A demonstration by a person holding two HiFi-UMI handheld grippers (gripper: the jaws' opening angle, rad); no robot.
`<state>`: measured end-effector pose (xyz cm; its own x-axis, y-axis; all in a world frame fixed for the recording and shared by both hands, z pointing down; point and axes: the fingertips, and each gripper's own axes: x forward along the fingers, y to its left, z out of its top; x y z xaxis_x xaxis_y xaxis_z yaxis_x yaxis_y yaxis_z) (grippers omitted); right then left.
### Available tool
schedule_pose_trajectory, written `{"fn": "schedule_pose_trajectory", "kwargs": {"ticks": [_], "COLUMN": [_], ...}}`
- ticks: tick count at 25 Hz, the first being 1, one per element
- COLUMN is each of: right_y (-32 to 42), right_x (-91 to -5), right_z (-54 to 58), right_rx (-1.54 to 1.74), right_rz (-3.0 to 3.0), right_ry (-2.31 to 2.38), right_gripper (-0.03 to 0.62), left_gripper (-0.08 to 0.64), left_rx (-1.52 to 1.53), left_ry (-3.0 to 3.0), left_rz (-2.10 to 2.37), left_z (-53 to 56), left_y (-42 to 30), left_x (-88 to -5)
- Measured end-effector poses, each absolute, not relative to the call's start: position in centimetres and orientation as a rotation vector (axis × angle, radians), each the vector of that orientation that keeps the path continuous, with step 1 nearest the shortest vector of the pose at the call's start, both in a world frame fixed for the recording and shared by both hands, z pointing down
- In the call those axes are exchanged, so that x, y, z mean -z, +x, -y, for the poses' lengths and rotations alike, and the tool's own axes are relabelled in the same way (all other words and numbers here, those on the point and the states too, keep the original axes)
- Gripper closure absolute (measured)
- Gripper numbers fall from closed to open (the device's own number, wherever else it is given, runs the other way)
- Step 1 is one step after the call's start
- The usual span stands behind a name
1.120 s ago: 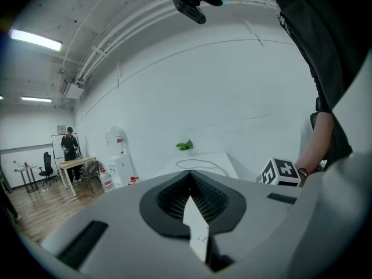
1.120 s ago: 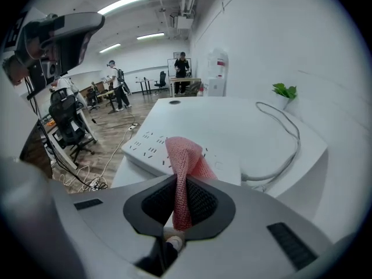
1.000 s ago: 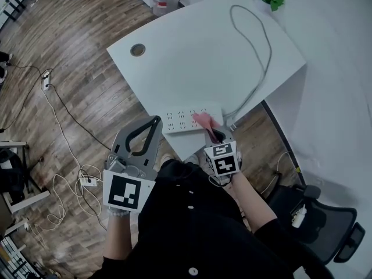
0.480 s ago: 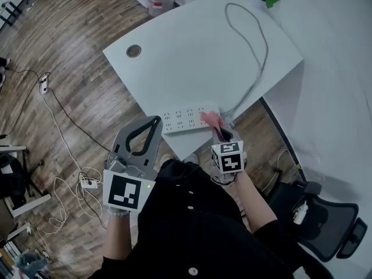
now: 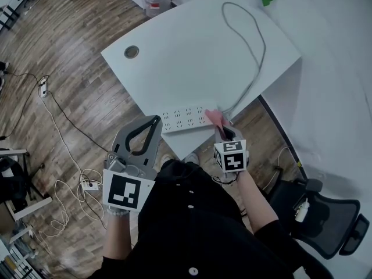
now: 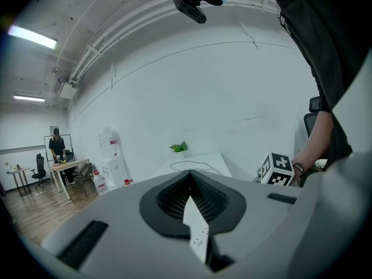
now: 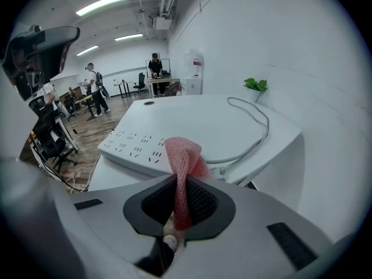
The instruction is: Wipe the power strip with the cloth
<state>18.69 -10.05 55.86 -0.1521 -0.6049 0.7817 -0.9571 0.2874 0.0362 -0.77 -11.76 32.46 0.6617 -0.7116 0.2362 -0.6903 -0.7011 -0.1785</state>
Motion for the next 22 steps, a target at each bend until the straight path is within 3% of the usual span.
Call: {"fn": "schedule_pose_trajectory", "kwargs": {"ticks": [22], "right_y": [16.8], "right_x": [-43.2], "right_z": [12.5], "right_rx": [-0.317], "right_rz": [2.068], "right_ry": [1.482], "right_gripper": [0.538], "left_gripper": [0.546], "left_rx": [0.385], "left_ry": [-2.74], "left_rz": [-1.172], "left_z": [12.1], "left_y": [-0.5], "left_x": [-30.3]}}
